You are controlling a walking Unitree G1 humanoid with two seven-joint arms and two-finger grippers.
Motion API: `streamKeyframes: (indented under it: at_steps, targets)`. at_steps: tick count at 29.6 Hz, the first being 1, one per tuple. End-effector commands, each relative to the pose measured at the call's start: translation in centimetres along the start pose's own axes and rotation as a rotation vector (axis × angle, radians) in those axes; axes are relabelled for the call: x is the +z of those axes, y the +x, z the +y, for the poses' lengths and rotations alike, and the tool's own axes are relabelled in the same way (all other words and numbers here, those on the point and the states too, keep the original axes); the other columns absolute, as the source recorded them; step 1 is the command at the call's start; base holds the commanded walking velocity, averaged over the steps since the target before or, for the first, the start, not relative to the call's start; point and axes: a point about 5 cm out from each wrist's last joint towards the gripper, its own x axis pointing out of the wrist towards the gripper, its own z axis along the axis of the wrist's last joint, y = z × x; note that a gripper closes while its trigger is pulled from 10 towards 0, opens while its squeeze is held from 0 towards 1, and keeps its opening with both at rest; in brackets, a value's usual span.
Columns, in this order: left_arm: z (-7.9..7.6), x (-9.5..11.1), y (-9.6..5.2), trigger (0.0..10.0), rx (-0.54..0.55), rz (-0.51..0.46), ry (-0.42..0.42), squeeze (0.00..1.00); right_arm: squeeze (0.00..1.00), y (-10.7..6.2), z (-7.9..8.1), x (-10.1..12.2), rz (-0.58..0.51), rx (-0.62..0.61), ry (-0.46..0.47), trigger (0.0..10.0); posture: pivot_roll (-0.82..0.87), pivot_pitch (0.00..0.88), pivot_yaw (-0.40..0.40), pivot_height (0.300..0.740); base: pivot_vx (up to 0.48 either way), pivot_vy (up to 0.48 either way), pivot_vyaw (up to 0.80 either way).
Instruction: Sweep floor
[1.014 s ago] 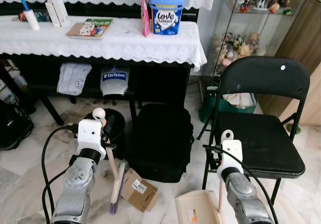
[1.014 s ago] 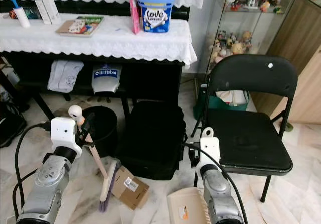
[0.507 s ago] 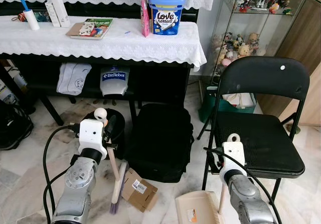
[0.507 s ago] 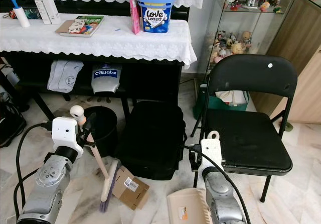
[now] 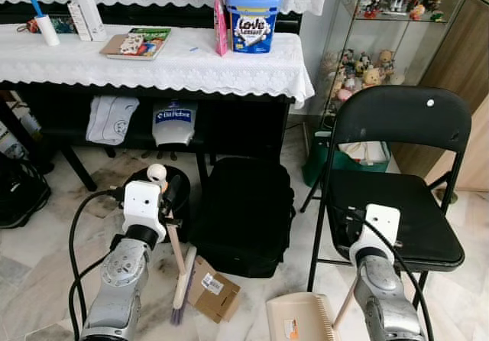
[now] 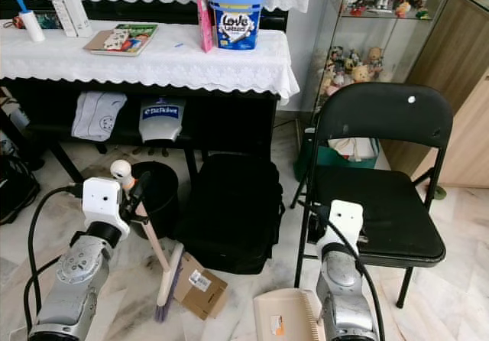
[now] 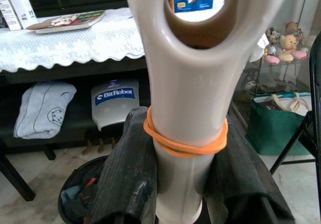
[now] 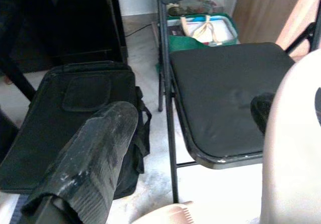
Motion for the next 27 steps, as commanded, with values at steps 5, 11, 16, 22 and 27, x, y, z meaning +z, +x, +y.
streamKeyframes:
  at_steps: [5,11,16,22,27]
  targets:
    - [-0.45,0.45,0.03,10.0,-0.019,-0.026,-0.005,0.0,0.0,0.08,-0.13,0.02,-0.01,-0.022,0.005,10.0,0.07,0.0,-0.008,0.74,0.0,0.0,0.0]
    - [-0.77,0.14,-0.1,10.0,-0.026,-0.018,-0.001,0.0,0.0,0.2,-0.14,0.12,-0.019,-0.023,0.005,10.0,0.07,0.0,-0.008,0.74,0.0,0.0,0.0]
    - [-0.85,0.11,-0.18,10.0,-0.026,-0.015,0.008,0.0,0.0,0.32,-0.09,0.15,-0.023,-0.019,0.002,10.0,0.07,0.0,-0.009,0.74,0.0,-0.197,0.0]
    - [-0.84,0.11,-0.19,10.0,-0.025,-0.014,0.008,0.0,0.0,0.33,-0.06,0.07,-0.021,-0.015,-0.001,10.0,0.07,0.0,-0.009,0.74,0.0,-0.377,0.0]
    - [-0.9,0.18,-0.11,10.0,-0.028,-0.018,0.007,0.0,0.0,0.36,0.0,-0.08,-0.015,-0.007,-0.004,10.0,0.07,0.0,-0.008,0.74,0.0,-0.38,0.0]
